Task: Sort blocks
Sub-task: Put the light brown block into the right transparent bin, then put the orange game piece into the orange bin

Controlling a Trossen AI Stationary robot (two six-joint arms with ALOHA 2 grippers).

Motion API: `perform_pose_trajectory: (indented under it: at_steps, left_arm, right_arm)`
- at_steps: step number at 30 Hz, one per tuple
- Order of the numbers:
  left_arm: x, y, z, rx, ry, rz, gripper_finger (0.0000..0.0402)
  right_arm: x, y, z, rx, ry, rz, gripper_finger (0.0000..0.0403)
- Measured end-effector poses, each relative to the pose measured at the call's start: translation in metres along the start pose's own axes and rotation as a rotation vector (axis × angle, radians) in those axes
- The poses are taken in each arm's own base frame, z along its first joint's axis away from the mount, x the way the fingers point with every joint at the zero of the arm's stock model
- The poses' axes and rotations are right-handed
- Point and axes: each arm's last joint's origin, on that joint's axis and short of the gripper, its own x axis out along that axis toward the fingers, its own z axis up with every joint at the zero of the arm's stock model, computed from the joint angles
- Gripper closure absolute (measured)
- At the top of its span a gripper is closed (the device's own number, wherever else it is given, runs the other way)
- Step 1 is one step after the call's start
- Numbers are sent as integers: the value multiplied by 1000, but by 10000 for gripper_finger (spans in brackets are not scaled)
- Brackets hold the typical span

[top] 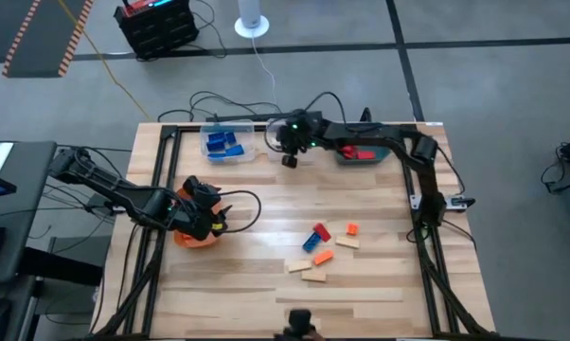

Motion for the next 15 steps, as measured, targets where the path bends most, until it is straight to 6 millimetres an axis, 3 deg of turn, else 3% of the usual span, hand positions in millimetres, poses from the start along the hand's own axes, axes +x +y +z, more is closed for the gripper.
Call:
perform_pose_trajectory:
  at_steps: [5,11,15]
  left_arm:
    - [0,1,-1,29,12,6,117]
    - [0,1,-2,41,14,9,117]
    - [0,1,-2,44,11,12,117]
  right_arm:
    - [13,-28,-1,82,16,-43,270]
    - [23,-50,-17,175,89,-48,161]
    - [18,-52,-20,186,128,-17,131]
